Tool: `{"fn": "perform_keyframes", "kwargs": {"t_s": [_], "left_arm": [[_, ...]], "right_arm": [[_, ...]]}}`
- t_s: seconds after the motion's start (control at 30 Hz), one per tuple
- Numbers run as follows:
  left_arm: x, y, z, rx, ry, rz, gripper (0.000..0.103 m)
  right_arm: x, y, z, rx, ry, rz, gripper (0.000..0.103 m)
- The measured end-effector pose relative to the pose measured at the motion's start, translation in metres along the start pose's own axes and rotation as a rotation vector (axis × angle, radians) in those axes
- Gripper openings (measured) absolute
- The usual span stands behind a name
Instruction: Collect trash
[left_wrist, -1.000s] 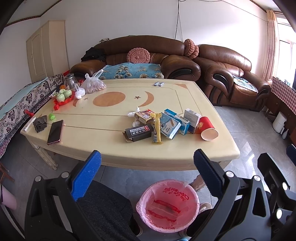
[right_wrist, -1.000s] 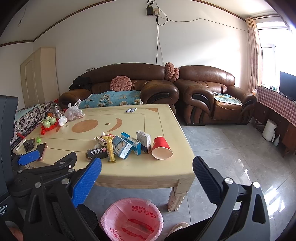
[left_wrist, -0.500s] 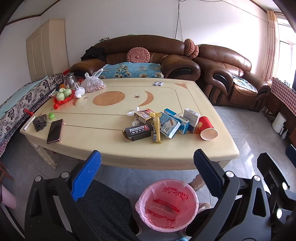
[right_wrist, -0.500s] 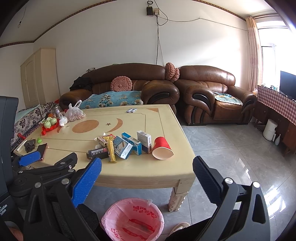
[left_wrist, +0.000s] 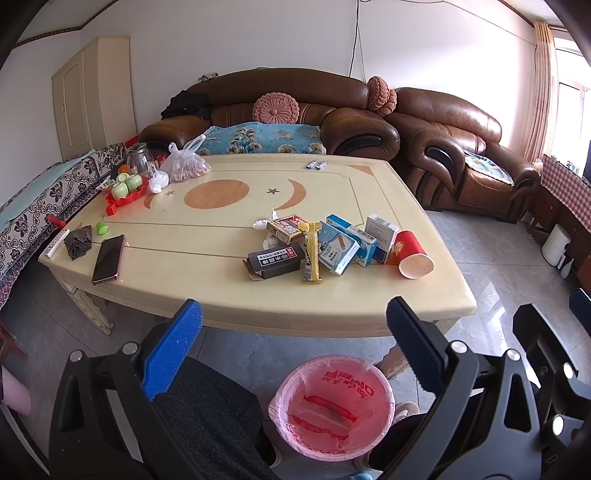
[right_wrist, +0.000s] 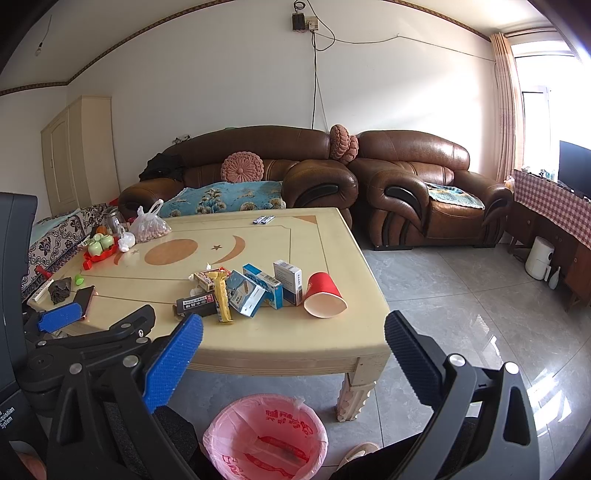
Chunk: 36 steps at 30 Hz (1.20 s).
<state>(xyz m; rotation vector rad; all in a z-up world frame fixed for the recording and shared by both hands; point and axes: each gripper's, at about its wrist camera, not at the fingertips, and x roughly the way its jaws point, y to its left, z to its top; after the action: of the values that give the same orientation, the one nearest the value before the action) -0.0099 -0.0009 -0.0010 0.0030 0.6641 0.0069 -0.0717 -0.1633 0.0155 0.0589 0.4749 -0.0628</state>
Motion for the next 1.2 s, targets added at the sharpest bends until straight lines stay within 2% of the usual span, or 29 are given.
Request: {"fn": "perform_keyframes", "kwargs": {"t_s": [0.5,0.83,1.2], "left_arm": [[0.002,0.001,0.003,0.000,0.003,-0.001,0.098],[0.006,-0.003,0.000,-0.005,0.040,-0.022,0.098],[0.026,0.016,0.011,-0.033,0.092,-0.018,0.098]], "right_arm": [[-0.003,0.001,0.000,0.003,0.000,0.003,0.097],[-0.002,0.011,0.006,0.000,0.010,0.010,0.097],[0.024,-0.011,0.004,0.004,0.021,-0.018,0.097]]}}
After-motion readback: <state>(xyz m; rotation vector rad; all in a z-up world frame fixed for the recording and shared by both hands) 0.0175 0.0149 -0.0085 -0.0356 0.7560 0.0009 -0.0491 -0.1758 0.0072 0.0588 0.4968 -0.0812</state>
